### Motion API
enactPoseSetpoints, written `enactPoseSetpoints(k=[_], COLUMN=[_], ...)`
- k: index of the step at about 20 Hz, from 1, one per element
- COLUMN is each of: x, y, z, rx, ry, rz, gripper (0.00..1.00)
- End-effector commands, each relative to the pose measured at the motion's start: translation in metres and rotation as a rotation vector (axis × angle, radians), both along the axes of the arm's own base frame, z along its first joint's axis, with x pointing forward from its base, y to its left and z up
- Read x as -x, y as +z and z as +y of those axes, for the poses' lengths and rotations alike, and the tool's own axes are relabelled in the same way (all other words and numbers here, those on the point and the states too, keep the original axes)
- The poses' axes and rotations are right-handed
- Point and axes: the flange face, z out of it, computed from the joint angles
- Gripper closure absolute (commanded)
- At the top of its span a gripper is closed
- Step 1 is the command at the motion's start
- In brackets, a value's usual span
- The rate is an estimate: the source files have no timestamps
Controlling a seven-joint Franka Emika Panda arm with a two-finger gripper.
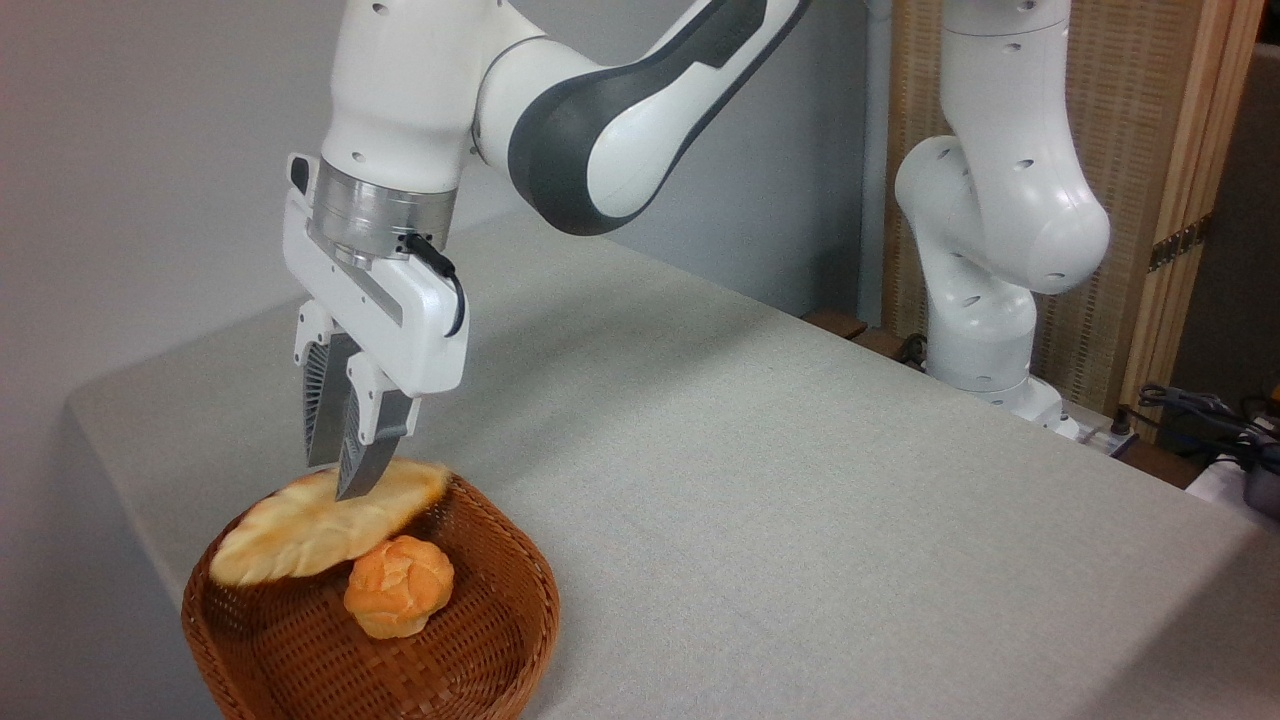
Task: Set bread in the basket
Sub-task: 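Lower the croissant into the basket beside the bun and open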
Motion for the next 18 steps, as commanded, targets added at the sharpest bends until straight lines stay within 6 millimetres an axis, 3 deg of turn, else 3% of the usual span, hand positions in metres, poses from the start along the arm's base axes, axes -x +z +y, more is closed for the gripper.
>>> enactPoseSetpoints(k=[1, 7, 13, 16, 18], x=[-0.002, 0.009, 0.033, 0.033, 0.031], y=[0.004, 0.002, 0.03, 0.032, 0.045], z=[-0.004, -0.006, 0.0, 0.011, 0.02], rx=[0.017, 0.012, -0.067, -0.138, -0.16], ry=[-0.004, 0.006, -0.054, -0.043, -0.009], rz=[-0.013, 0.089, 0.382, 0.385, 0.359], gripper=[0.0, 0.0, 0.0, 0.0, 0.0])
